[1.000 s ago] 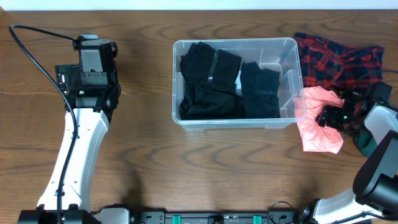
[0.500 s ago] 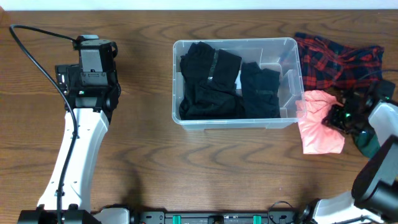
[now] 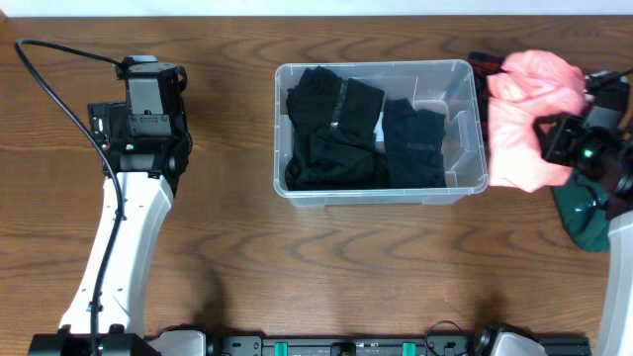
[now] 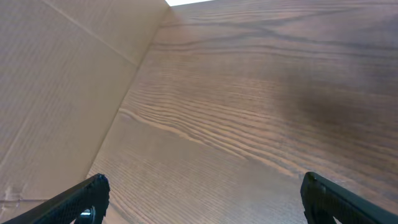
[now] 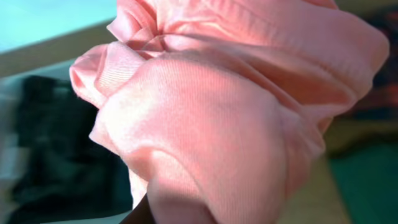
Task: Pack container
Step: 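Lift the pink garment and lower it into the container's right side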
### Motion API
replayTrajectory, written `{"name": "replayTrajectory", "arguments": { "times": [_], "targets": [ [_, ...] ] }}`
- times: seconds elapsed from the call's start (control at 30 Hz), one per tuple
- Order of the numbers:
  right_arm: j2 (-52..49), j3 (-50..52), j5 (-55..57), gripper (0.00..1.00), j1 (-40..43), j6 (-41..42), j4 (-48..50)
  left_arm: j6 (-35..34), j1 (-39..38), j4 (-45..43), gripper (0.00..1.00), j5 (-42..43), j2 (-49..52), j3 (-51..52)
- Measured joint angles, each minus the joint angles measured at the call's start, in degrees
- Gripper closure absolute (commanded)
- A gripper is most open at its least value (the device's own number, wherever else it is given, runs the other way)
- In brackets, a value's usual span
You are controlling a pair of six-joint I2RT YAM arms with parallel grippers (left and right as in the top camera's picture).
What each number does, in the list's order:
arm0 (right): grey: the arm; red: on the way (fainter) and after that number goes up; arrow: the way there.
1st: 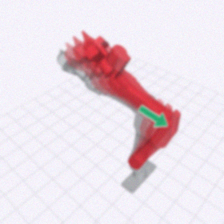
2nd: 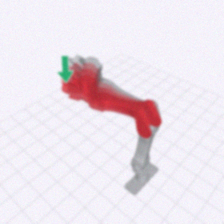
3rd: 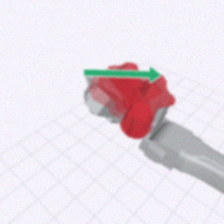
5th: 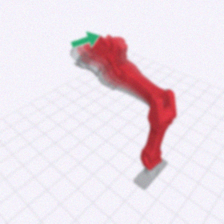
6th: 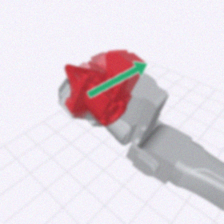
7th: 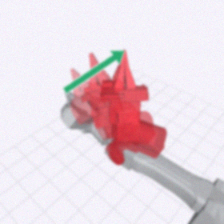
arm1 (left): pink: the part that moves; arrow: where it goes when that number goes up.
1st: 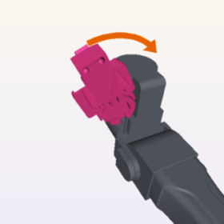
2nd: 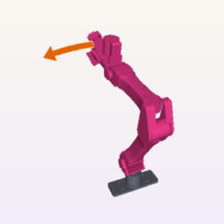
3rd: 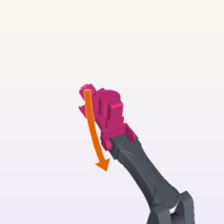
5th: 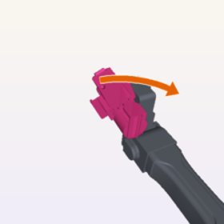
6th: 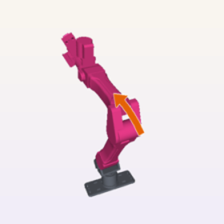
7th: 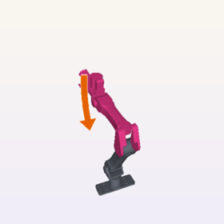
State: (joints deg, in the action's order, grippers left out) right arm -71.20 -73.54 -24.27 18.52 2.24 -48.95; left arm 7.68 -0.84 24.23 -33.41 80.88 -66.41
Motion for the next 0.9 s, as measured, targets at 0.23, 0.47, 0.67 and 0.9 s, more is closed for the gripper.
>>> {"name": "replayTrajectory", "arguments": {
  "times": [0.23,0.47,0.67,0.9],
  "targets": [
    [-0.26,0.02,-1.62,0.99,-10.88,6.16,7.17,0.02,0.00,0.02,0.02,0.00,0.00,0.00],
    [-6.49,0.02,-1.77,0.99,-18.58,9.75,13.03,0.02,0.00,0.02,0.02,0.00,0.02,0.00],
    [-14.47,0.04,1.29,0.99,-21.99,12.50,13.49,0.00,0.00,0.02,0.02,0.00,0.02,0.00],
    [-21.20,0.04,3.34,0.99,-22.14,14.64,13.00,0.00,0.00,0.00,0.02,0.00,0.02,0.00]
  ]
}}
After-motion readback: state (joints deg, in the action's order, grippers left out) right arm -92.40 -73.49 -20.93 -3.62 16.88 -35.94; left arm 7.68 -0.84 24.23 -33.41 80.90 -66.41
